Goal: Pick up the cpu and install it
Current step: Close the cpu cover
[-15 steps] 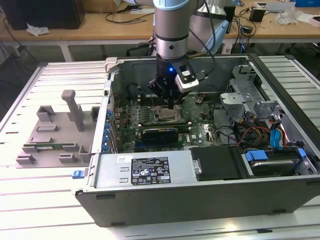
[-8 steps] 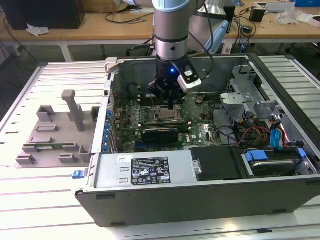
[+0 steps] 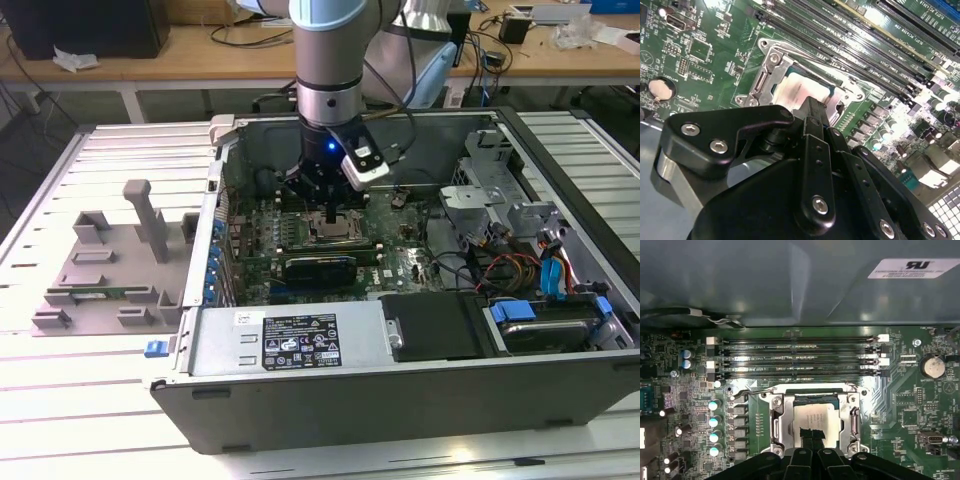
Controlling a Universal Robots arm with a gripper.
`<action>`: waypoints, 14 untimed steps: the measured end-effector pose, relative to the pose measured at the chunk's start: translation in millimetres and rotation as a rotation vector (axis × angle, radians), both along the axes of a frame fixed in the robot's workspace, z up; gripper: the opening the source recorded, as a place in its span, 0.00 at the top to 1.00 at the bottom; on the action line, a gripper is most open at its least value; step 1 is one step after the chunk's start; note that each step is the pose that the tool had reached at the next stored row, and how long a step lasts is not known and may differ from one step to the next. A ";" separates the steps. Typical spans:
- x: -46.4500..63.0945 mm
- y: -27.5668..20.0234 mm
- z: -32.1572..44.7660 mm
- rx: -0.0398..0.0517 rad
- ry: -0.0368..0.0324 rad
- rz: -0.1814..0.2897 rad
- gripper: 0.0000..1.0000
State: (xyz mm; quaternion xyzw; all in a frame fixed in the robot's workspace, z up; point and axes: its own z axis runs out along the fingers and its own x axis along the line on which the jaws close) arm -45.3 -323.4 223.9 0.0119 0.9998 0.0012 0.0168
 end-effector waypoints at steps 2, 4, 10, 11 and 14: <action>0.0 0.0 -0.1 -0.0001 -0.0001 0.000 0.89; -0.4 0.1 -0.5 0.0002 -0.0003 0.000 0.89; -10.0 0.0 -6.5 0.0000 -0.0003 0.000 0.89; -11.1 0.0 -6.9 -0.0002 -0.0003 0.000 0.89; -15.7 0.1 -9.4 0.0002 -0.0008 0.000 0.89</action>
